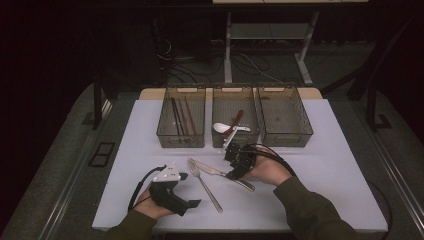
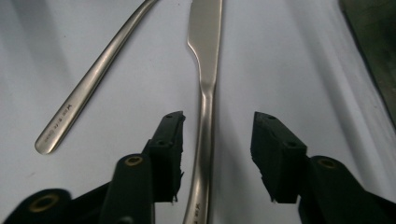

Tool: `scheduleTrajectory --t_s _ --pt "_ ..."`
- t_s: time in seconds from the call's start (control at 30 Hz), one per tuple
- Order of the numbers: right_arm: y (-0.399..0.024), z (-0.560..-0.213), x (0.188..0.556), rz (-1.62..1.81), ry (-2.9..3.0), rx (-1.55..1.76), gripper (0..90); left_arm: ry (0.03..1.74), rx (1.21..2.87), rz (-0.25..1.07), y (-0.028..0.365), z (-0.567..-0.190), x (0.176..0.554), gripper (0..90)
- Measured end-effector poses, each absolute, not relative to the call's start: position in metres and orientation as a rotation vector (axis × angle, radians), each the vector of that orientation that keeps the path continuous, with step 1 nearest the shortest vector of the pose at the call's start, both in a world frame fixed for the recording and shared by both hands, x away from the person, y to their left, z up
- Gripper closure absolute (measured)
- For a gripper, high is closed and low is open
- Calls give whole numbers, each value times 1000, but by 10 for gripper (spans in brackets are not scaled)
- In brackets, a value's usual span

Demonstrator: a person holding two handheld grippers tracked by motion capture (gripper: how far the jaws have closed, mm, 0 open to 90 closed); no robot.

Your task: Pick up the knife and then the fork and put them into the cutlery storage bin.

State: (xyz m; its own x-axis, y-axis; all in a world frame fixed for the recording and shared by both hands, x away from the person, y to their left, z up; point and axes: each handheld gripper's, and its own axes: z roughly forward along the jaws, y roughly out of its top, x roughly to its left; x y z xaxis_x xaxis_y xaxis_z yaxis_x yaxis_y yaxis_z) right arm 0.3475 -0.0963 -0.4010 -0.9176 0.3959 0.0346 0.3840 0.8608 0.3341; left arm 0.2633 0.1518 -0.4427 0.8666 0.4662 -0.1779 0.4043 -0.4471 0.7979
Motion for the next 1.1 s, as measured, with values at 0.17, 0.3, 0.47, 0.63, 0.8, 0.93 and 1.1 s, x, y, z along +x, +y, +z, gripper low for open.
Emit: scheduleTrajectory --t_s 0.17,0.3,0.47,0.63,0.8,0.93,1.1 --pt "-81 -406 351 416 3031 597 642 620 2102 80 152 -443 264 0" --pt "-72 -409 354 316 3057 567 686 618 2103 78 152 -442 263 0" --pt "-61 -414 356 218 3079 559 731 615 2102 76 152 -442 263 0" --pt "-52 -417 356 130 3069 528 766 612 2103 75 152 -442 263 0" --pt "-51 -417 357 105 3064 545 801 612 2104 78 152 -442 263 0" --pt "-50 -417 356 99 3059 562 805 612 2104 79 152 -442 264 0" --pt "-53 -416 357 131 3065 575 807 613 2099 74 153 -442 264 0"
